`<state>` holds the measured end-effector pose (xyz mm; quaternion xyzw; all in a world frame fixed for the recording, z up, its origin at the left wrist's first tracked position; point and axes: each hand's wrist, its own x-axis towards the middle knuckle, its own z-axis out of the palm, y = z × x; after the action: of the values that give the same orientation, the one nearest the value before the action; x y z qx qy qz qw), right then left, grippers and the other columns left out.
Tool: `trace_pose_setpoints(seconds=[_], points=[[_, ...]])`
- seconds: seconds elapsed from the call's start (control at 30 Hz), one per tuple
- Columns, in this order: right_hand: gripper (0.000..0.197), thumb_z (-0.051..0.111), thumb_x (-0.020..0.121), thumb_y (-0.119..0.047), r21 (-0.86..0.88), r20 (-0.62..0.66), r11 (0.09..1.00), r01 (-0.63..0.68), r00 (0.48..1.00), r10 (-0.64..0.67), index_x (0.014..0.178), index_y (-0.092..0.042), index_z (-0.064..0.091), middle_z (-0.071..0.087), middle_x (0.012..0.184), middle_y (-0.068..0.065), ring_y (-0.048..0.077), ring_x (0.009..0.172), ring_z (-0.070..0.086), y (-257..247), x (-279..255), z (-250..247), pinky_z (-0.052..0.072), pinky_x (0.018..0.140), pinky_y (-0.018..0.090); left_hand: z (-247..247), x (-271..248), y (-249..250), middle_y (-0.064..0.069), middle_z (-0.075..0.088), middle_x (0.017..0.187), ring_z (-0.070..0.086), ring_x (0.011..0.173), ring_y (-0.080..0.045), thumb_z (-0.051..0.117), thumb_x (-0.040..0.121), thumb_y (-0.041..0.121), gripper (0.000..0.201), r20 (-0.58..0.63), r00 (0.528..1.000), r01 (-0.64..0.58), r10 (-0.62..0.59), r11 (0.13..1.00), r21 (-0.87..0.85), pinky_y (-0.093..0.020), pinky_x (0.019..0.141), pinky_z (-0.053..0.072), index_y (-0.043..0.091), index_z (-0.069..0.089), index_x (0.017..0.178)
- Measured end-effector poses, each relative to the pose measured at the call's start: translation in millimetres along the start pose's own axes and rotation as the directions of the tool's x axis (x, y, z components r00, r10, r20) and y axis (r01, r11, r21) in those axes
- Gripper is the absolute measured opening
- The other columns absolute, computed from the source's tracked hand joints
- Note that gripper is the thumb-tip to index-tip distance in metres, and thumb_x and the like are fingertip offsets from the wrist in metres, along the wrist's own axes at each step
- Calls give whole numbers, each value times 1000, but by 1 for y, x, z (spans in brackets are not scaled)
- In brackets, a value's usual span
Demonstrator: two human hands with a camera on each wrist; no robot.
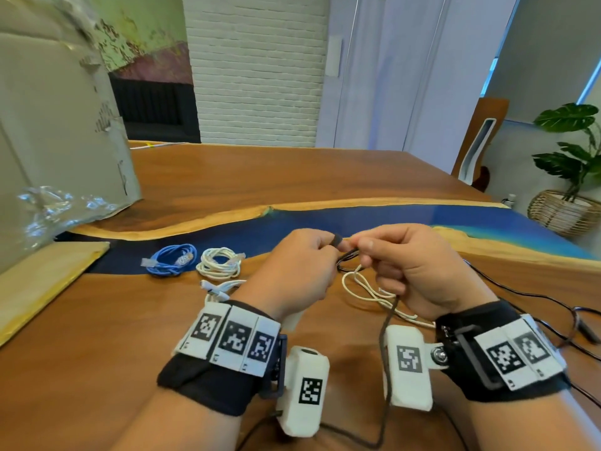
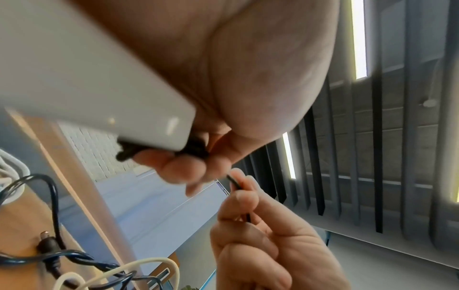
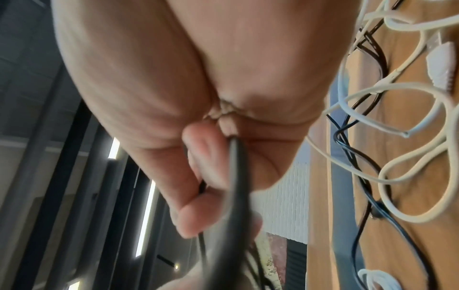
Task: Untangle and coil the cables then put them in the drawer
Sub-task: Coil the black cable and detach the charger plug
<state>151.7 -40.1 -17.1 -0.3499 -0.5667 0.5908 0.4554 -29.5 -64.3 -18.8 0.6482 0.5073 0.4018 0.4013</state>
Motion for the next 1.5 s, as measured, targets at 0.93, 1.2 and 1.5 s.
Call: trace_pose_setpoints(seconds=[0.93,1.2,1.5], points=[[36,80,86,-32,-789,151,603,119,989,3,53,-22,69,69,62,0,11,80,71,-2,-8,13,55,81,40,8,6,-9,7,78,91,71,88,-8,47,108,18,28,-133,989,-59,62,998,28,-32,88,56,23,65,128],[13,74,91,-6,-611,126,756,235,972,-200,88,-16,82,78,83,7,22,83,73,-21,-16,-13,59,80,34,9,-3,-8,-4,48,52,55,60,-26,36,105,16,40,237,970,94,-60,986,-136,-35,70,43,5,73,94],[19,77,89,-9,-647,-12,710,278,927,-374,90,-27,83,76,85,-7,11,80,70,-4,-1,-12,58,76,35,-2,-4,-3,8,21,47,25,40,-12,41,100,31,41,263,964,164,48,667,-727,-35,55,15,12,57,68]])
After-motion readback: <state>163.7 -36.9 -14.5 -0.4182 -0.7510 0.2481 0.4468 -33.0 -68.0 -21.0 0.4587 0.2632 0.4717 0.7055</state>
